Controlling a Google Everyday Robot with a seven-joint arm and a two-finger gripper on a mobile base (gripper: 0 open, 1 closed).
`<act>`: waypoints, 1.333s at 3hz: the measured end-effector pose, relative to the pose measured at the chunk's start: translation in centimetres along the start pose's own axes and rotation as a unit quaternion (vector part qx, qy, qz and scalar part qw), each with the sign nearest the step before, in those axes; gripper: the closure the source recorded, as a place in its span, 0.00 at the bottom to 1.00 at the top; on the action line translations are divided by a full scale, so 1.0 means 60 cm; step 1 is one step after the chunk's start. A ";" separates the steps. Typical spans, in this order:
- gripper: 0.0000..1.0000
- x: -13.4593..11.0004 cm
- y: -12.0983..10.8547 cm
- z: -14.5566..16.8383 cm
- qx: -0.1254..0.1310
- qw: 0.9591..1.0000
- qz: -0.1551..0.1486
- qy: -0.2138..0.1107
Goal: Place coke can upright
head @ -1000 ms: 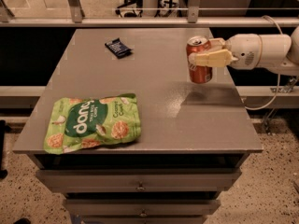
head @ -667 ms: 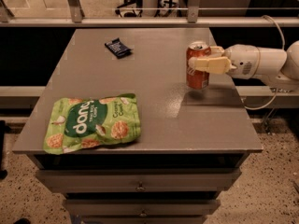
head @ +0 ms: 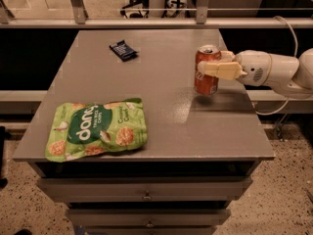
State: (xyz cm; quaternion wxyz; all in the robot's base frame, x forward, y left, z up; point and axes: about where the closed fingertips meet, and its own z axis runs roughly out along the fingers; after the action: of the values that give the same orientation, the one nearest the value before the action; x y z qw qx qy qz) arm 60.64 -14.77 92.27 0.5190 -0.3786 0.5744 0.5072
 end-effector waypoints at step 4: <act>1.00 0.016 0.039 -0.037 -0.050 0.998 -0.030 -0.013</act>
Offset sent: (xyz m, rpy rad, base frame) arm -0.0246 -0.0126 0.0044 -0.0069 -0.0770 0.1197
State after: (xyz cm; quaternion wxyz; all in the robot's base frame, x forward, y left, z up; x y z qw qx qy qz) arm 57.75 -16.37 91.64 0.5215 -0.4146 0.5301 0.5246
